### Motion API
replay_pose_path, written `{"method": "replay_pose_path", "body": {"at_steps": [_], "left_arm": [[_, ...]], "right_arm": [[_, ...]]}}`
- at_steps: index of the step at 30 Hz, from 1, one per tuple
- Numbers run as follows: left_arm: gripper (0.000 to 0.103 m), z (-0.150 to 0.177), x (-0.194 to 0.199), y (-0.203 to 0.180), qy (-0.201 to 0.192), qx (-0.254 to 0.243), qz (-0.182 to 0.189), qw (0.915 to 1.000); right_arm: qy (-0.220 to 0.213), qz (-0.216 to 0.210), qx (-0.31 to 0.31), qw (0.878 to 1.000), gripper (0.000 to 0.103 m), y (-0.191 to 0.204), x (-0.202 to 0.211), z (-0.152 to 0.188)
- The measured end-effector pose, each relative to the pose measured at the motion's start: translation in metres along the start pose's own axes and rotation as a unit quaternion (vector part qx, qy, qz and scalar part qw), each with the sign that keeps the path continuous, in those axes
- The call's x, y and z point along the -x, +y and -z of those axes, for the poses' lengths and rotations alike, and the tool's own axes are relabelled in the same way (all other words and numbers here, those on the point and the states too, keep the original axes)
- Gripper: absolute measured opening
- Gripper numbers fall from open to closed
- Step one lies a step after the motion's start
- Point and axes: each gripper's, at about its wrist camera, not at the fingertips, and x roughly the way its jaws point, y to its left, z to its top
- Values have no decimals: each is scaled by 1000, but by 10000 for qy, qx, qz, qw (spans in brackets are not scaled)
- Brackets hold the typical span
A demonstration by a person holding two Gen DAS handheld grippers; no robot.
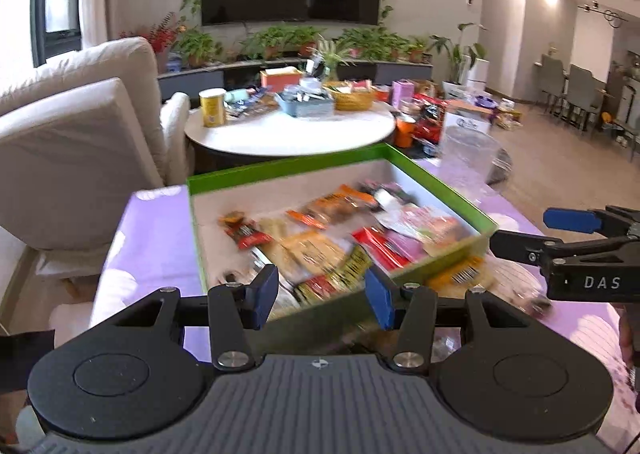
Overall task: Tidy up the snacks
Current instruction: 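Move both open tools back toward the remaining snacks beside the box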
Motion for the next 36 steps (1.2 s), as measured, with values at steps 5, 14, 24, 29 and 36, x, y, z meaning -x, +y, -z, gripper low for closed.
{"method": "replay_pose_path", "body": {"at_steps": [5,14,24,29,36], "left_arm": [[46,15,0,-4,177,100,58,9998],[46,45,-16,-10,709,59,-89,9974],[46,53,-44,-19,979,139,-185,9949],[46,47,-55,-29,963,113,-187,9951],[52,48,-61,-24,1008,332,-172,9942]], "right_arm": [[-27,236,48,9997,48,-9,14,20],[-204,193,-60,9996,48,-23,28,68],[96,-96,236,9996,48,-10,27,89],[153,-17,-28,9999,48,-19,24,96],[131,177,-394,9990,48,-34,26,96]]}}
